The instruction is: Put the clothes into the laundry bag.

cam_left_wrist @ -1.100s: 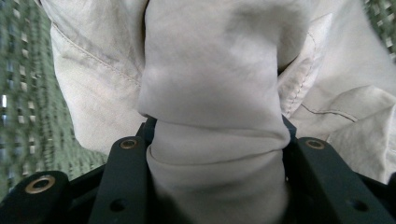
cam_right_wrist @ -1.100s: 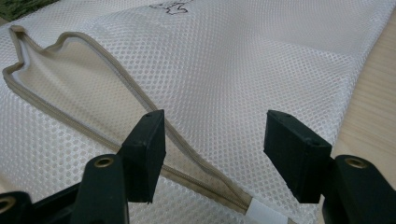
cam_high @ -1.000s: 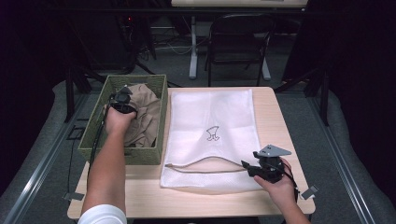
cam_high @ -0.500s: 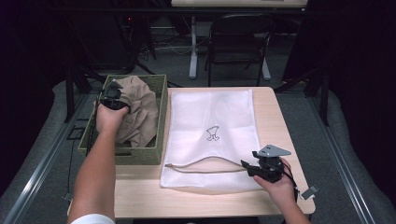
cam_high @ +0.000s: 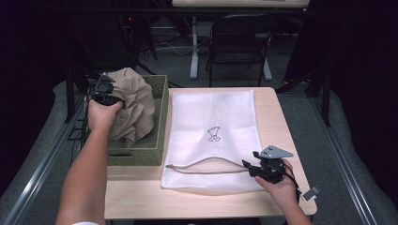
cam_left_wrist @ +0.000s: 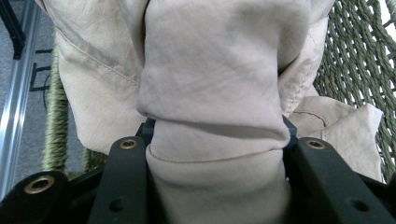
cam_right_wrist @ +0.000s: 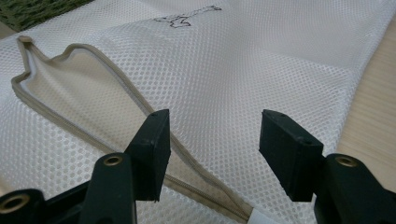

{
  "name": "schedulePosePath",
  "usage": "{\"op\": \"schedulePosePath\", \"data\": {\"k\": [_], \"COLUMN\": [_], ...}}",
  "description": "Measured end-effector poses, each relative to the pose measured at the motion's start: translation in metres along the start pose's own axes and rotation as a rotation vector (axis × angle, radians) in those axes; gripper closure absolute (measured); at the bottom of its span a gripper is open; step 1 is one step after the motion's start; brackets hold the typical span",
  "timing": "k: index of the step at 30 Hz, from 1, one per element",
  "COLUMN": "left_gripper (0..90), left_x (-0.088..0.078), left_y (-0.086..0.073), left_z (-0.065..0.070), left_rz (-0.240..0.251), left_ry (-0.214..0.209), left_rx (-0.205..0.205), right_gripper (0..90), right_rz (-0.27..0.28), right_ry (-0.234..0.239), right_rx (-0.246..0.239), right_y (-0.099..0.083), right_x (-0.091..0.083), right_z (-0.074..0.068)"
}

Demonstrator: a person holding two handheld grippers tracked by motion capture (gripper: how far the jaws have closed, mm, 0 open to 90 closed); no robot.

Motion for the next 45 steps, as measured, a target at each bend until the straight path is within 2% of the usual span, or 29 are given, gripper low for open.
{"op": "schedulePosePath", "data": {"k": [4, 9, 14, 16, 26, 31, 34, 37, 39, 42, 45], "left_gripper": [55.9, 55.7, 55.7, 55.7, 55.6, 55.6, 55.5, 55.5, 55.5, 55.4, 55.2], "left_x": [-0.007, -0.018, -0.024, -0.026, -0.044, -0.053, -0.059, -0.065, -0.071, -0.076, -0.084], "left_y": [0.002, 0.005, 0.005, 0.005, 0.008, 0.009, 0.009, 0.009, 0.01, 0.01, 0.011], "left_z": [-0.002, -0.003, -0.004, -0.004, -0.004, -0.001, 0.0, 0.0, 0.0, 0.0, 0.0], "left_rz": [0.003, 0.019, 0.031, 0.037, 0.062, 0.082, 0.096, 0.11, 0.122, 0.128, 0.142], "left_ry": [-0.004, -0.012, -0.034, -0.035, -0.042, -0.064, -0.106, -0.127, -0.099, -0.091, -0.078], "left_rx": [-0.001, -0.013, -0.023, -0.021, 0.003, 0.024, 0.0, 0.011, 0.032, 0.028, 0.045], "right_gripper": [43.7, 44.0, 47.0, 48.6, 54.1, 54.0, 54.0, 53.9, 53.8, 53.8, 53.5], "right_rz": [0.009, 0.005, -0.004, -0.006, -0.023, -0.021, -0.02, -0.019, -0.019, -0.02, -0.017], "right_ry": [0.004, -0.017, 0.0, 0.008, 0.016, 0.01, 0.01, 0.008, 0.011, 0.01, 0.008], "right_rx": [-0.007, -0.03, -0.002, 0.011, -0.006, -0.007, -0.006, -0.005, -0.009, -0.009, -0.014], "right_y": [0.001, 0.001, 0.0, 0.0, 0.001, 0.001, 0.001, 0.001, 0.001, 0.001, 0.001], "right_x": [0.0, -0.001, -0.001, -0.001, -0.001, -0.001, -0.002, -0.001, -0.001, -0.001, -0.001], "right_z": [-0.001, -0.002, -0.003, -0.004, -0.007, -0.007, -0.007, -0.007, -0.007, -0.007, -0.008]}}
Point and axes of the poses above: each handheld gripper's, and its own axes: x roughly forward along the jaws, y roughly out of its top, z roughly to its right, the point moved 5 cm from there along x, roughly forward along the jaws, and after that the axes turned 12 degrees about y, right-handed, at the moved point
